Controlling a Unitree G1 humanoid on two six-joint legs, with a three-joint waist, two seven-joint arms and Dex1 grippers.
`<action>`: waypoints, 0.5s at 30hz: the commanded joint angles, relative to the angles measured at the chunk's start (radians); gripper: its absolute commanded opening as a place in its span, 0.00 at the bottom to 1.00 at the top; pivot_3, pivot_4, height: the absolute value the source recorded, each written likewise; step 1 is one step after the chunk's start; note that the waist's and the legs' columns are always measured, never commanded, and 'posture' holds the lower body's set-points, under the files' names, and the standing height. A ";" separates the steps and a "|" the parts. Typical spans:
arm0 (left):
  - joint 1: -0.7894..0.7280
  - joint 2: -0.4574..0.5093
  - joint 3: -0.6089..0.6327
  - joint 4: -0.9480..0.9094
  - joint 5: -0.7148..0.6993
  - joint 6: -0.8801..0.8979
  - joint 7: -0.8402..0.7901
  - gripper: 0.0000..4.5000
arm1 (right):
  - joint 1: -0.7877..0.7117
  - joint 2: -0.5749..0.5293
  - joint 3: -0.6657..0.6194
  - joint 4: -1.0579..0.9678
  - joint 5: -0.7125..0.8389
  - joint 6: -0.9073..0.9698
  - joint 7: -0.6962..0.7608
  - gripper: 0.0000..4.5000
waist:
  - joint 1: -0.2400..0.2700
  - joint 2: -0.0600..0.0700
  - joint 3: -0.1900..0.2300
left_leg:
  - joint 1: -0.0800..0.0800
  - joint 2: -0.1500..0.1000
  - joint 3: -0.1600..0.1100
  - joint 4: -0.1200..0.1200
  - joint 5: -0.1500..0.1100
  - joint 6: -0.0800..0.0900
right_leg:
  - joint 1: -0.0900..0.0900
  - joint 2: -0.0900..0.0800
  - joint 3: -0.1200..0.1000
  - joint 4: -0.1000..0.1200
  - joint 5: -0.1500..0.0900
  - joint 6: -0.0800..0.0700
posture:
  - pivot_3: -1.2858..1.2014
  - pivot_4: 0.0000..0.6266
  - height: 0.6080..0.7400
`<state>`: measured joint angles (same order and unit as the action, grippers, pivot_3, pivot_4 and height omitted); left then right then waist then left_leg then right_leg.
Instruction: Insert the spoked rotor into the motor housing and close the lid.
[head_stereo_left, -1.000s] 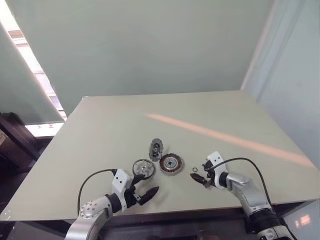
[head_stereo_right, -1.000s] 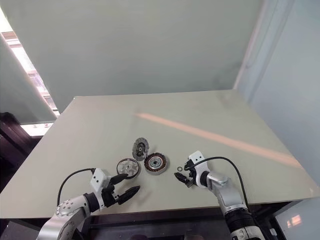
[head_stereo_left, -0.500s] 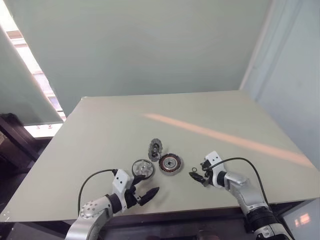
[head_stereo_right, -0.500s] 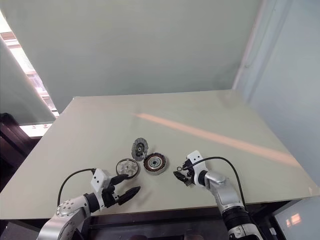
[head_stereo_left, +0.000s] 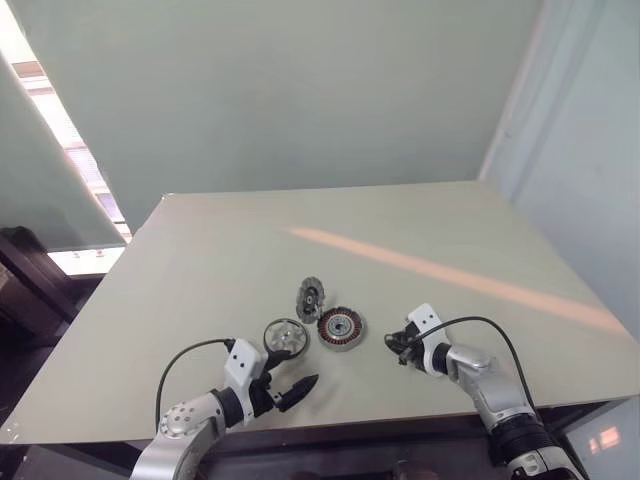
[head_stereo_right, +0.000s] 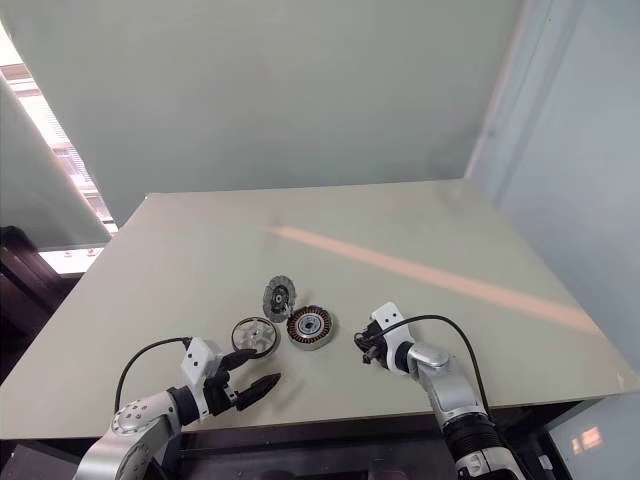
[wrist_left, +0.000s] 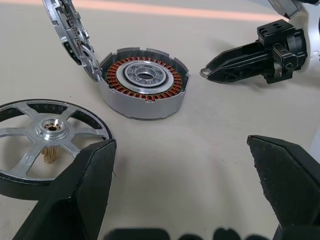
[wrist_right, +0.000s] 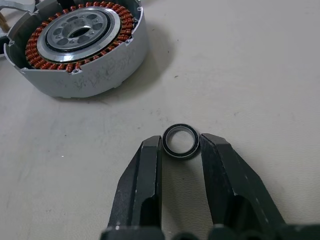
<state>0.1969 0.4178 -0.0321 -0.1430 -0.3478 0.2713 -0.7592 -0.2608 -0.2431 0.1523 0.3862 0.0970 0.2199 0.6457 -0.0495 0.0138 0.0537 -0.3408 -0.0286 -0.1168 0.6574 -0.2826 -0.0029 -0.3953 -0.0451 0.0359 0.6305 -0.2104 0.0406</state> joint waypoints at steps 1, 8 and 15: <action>-0.014 0.004 0.004 -0.021 0.003 -0.018 0.000 1.00 | -0.021 0.003 -0.030 -0.063 0.017 0.021 -0.023 0.18 | 0.000 0.000 0.000 | 0.000 0.000 0.000 0.000 0.000 0.000 | 0.000 0.000 0.000 0.000 0.000 0.000 | 0.52 0.00 1.00; -0.013 0.001 0.025 -0.008 -0.001 -0.041 0.007 1.00 | -0.057 0.004 -0.037 -0.230 0.051 0.143 -0.025 0.18 | 0.000 0.000 0.000 | 0.000 0.000 0.000 0.000 0.000 0.000 | -0.001 0.000 0.000 0.000 0.000 0.000 | 0.52 0.00 1.00; -0.020 -0.008 0.035 0.005 -0.005 -0.076 0.016 1.00 | -0.120 0.038 0.017 -0.270 0.029 0.227 -0.047 0.18 | 0.000 0.000 0.000 | 0.000 0.000 0.000 0.000 0.000 0.000 | -0.001 0.000 0.000 0.000 0.000 0.000 | 0.52 0.00 1.00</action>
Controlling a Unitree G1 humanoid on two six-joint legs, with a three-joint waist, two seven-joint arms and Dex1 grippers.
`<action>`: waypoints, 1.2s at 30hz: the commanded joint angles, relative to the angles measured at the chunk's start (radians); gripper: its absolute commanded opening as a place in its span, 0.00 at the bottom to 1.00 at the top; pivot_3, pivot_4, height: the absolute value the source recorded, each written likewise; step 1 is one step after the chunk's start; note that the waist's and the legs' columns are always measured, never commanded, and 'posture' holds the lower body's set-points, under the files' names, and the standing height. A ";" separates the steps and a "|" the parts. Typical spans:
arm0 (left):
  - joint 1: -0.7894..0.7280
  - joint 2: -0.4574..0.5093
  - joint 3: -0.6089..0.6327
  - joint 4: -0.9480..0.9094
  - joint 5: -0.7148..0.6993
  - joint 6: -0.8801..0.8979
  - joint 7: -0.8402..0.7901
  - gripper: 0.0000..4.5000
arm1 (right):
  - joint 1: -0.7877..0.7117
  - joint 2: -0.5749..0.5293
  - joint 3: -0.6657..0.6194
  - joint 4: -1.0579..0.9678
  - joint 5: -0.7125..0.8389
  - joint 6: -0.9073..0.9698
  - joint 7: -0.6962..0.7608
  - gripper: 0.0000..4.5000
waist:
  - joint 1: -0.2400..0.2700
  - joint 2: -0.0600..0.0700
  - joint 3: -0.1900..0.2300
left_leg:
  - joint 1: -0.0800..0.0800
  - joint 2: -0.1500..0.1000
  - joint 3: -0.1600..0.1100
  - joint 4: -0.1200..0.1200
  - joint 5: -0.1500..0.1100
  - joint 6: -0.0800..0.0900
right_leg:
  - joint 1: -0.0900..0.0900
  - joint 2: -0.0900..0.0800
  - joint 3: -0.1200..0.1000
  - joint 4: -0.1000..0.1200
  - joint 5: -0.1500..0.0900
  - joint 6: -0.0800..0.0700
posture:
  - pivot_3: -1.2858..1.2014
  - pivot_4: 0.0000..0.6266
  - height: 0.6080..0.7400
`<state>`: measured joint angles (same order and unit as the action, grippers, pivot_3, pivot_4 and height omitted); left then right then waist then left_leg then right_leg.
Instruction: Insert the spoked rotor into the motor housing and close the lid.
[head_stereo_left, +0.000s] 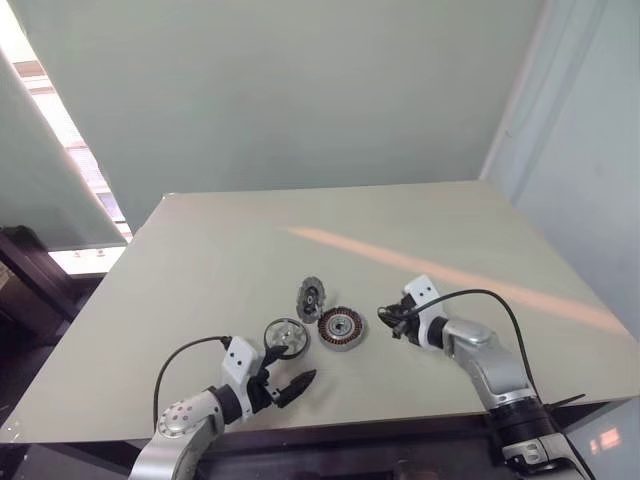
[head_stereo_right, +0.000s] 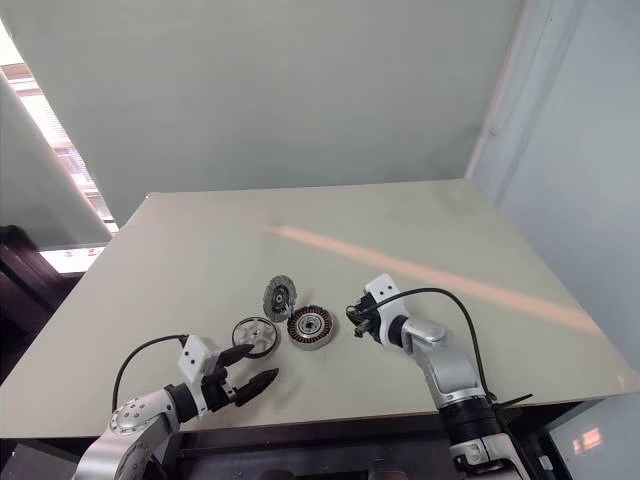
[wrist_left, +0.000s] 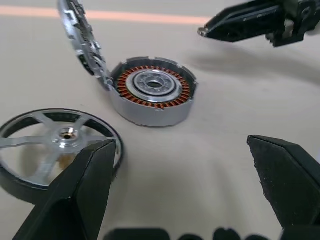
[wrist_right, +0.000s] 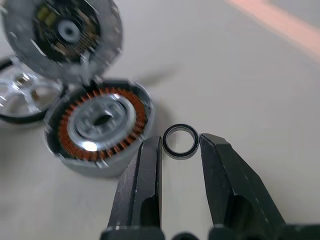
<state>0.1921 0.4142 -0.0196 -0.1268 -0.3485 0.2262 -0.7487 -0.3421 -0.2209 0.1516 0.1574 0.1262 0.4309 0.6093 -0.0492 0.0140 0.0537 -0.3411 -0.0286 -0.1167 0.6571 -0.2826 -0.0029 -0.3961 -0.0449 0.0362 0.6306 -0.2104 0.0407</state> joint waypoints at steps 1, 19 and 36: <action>-0.015 -0.006 0.023 -0.010 -0.004 -0.035 0.006 1.00 | -0.049 0.023 0.025 -0.036 -0.004 0.017 -0.013 0.18 | 0.000 0.000 0.000 | 0.000 0.000 0.000 0.000 0.000 0.000 | 0.000 0.000 0.000 0.000 0.000 0.000 | 0.52 0.00 1.00; 0.002 -0.009 0.031 -0.014 -0.004 -0.068 0.025 1.00 | -0.130 0.143 0.147 0.145 -0.068 -0.059 -0.031 0.18 | 0.000 0.000 0.000 | -0.001 0.000 0.000 -0.002 0.000 0.000 | -0.003 0.000 0.001 0.001 0.001 0.002 | 0.52 0.00 1.00; 0.016 -0.004 0.037 -0.025 -0.004 -0.071 0.035 1.00 | -0.149 0.172 0.138 0.263 -0.089 -0.127 -0.035 0.18 | 0.000 0.000 0.000 | -0.001 0.000 0.001 -0.002 0.000 0.000 | -0.003 0.001 0.001 0.001 0.001 0.002 | 0.52 0.00 1.00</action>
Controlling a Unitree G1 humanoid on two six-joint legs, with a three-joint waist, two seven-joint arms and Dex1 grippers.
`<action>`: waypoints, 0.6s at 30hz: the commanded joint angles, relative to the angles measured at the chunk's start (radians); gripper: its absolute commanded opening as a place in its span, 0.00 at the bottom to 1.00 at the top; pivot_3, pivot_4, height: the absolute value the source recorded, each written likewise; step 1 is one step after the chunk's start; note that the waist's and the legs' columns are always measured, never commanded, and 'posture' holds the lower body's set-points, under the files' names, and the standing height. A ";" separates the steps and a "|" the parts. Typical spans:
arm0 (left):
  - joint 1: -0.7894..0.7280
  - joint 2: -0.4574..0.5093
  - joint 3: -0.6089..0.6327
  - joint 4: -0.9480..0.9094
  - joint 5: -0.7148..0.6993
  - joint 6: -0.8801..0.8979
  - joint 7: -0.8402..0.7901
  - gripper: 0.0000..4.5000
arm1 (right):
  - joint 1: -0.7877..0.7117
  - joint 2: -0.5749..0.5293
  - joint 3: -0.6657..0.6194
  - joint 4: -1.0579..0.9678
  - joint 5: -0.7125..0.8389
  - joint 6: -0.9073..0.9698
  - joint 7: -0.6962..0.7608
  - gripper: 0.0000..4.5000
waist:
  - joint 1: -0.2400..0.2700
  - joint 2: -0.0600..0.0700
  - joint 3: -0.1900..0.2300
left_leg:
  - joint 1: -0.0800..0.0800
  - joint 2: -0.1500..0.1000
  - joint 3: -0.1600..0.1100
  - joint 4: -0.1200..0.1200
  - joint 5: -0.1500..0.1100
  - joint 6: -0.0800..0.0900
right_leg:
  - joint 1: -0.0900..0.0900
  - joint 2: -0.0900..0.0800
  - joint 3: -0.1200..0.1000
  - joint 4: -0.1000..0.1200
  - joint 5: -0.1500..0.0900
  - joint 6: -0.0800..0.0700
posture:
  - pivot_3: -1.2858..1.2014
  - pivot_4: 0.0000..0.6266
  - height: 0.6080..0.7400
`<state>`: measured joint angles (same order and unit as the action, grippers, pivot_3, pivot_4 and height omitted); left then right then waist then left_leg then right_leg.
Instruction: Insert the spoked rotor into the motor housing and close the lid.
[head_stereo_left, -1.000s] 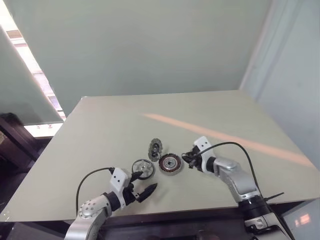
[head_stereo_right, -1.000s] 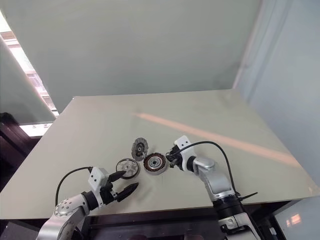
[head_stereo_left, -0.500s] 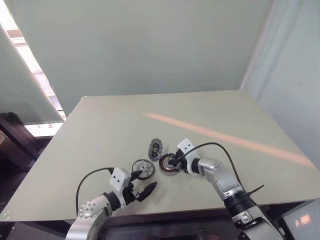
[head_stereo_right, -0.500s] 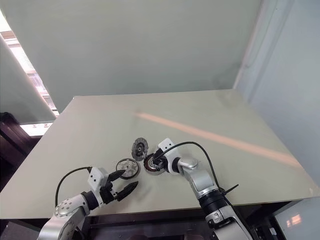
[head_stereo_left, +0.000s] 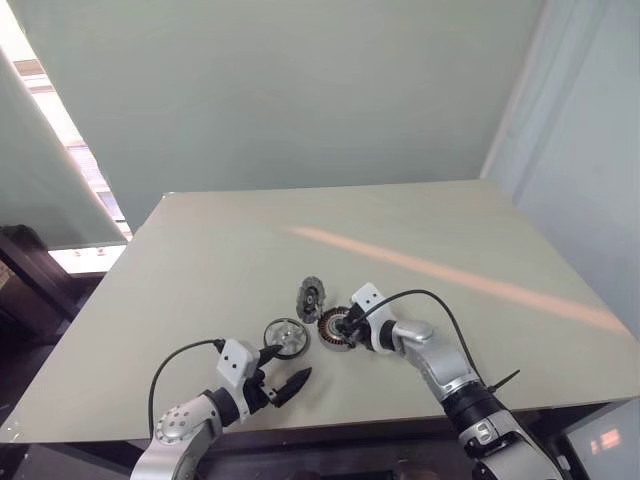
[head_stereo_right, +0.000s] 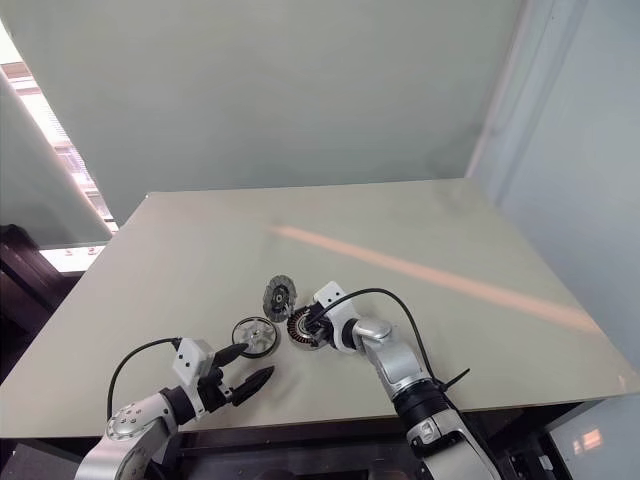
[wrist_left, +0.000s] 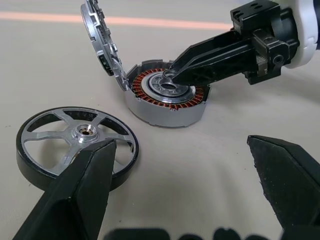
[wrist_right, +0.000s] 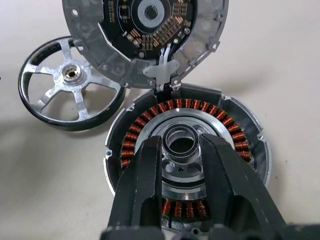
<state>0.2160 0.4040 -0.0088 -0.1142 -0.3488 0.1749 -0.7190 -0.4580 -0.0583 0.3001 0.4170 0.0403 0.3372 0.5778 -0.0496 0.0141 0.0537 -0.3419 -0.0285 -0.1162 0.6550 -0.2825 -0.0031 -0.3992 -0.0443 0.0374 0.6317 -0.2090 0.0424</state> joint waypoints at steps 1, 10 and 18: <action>-0.008 0.006 0.026 -0.039 -0.003 -0.019 0.006 1.00 | -0.034 0.010 -0.011 0.011 -0.006 -0.038 -0.004 0.18 | 0.000 0.000 0.000 | 0.000 0.000 0.000 0.000 0.000 0.000 | 0.000 0.000 0.000 0.000 0.000 0.000 | 0.52 0.00 1.00; -0.001 0.007 0.028 -0.043 -0.003 -0.022 0.011 1.00 | -0.044 0.016 -0.015 0.055 -0.013 -0.062 -0.004 0.18 | 0.000 0.000 0.000 | 0.000 0.000 0.000 0.000 0.000 0.000 | 0.000 0.000 0.001 0.001 0.000 0.000 | 0.52 0.00 1.00; 0.000 0.007 0.031 -0.043 -0.002 -0.025 0.013 1.00 | -0.052 0.019 -0.015 0.078 -0.017 -0.073 -0.001 0.18 | 0.000 0.000 0.000 | 0.000 0.001 0.005 0.003 0.000 0.000 | -0.005 0.001 0.004 0.009 -0.001 -0.001 | 0.52 0.00 1.00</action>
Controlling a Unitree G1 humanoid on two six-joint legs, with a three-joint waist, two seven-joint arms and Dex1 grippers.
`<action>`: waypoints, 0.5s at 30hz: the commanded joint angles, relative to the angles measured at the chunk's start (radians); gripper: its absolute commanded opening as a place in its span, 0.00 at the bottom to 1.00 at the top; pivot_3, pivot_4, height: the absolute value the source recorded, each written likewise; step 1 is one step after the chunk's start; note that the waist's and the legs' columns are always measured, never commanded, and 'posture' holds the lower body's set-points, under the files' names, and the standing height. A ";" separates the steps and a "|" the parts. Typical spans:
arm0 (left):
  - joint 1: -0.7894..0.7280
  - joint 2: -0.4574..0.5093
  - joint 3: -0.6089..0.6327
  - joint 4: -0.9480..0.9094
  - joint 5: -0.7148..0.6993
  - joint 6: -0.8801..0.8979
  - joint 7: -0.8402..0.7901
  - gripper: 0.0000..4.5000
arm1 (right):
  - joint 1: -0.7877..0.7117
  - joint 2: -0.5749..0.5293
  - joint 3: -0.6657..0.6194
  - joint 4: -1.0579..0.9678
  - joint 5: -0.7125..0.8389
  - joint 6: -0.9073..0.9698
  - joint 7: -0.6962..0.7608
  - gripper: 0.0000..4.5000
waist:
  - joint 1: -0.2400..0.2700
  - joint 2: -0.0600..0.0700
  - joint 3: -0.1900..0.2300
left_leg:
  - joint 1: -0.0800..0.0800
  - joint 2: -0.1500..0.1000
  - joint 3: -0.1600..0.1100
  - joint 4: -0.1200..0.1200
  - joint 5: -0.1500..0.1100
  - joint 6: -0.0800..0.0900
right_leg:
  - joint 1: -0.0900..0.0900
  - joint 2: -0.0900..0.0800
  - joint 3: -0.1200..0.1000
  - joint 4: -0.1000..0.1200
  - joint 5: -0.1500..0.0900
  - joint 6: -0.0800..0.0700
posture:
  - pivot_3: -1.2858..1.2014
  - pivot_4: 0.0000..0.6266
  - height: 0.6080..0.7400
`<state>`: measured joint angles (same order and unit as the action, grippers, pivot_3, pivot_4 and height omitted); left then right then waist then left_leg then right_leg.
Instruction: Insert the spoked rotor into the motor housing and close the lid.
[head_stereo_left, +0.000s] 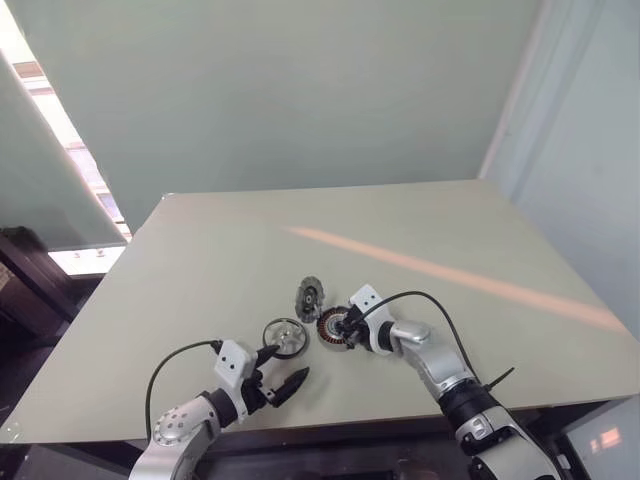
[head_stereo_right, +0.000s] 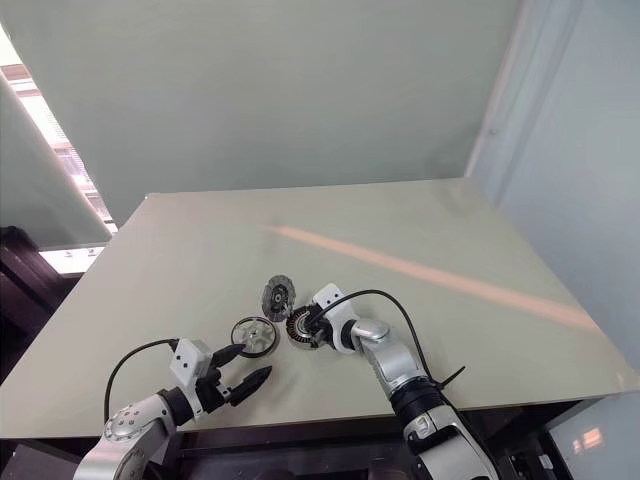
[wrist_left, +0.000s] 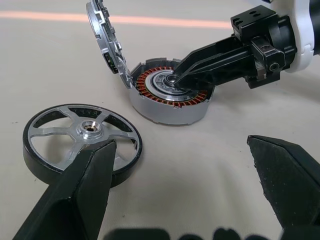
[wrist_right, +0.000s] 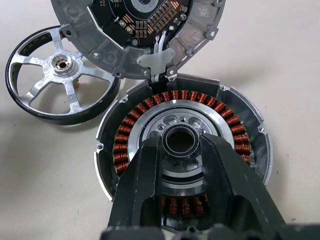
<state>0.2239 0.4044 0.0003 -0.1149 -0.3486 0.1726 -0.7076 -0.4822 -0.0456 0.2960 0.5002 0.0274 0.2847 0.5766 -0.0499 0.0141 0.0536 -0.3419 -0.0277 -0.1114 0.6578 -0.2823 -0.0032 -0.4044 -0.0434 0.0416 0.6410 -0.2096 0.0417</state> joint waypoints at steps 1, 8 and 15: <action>-0.007 0.007 0.022 -0.042 -0.003 -0.023 0.002 1.00 | -0.028 0.006 -0.011 -0.003 -0.004 -0.022 0.001 0.18 | 0.000 0.000 0.000 | 0.000 0.001 0.000 0.001 0.000 0.000 | 0.000 0.001 0.000 0.000 0.000 0.000 | 0.52 0.00 1.00; -0.003 0.007 0.024 -0.047 0.000 -0.022 0.002 1.00 | -0.028 0.010 -0.009 0.012 -0.005 -0.034 0.002 0.18 | 0.000 0.000 0.000 | 0.000 0.003 0.000 0.002 0.000 0.000 | 0.000 0.004 0.001 0.001 0.000 -0.001 | 0.52 0.00 1.00; -0.003 0.008 0.027 -0.051 0.000 -0.019 0.004 1.00 | -0.037 0.022 -0.008 0.033 -0.005 -0.046 0.004 0.18 | -0.001 0.000 0.000 | 0.000 0.003 0.001 0.002 0.000 0.000 | 0.000 0.004 0.002 0.001 0.000 -0.001 | 0.52 0.00 1.00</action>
<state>0.2256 0.4044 0.0092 -0.1209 -0.3484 0.1712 -0.7055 -0.4975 -0.0307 0.2957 0.5403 0.0267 0.2584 0.5778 -0.0505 0.0141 0.0536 -0.3419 -0.0244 -0.1102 0.6594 -0.2823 -0.0033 -0.4049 -0.0394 0.0433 0.6418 -0.2098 0.0405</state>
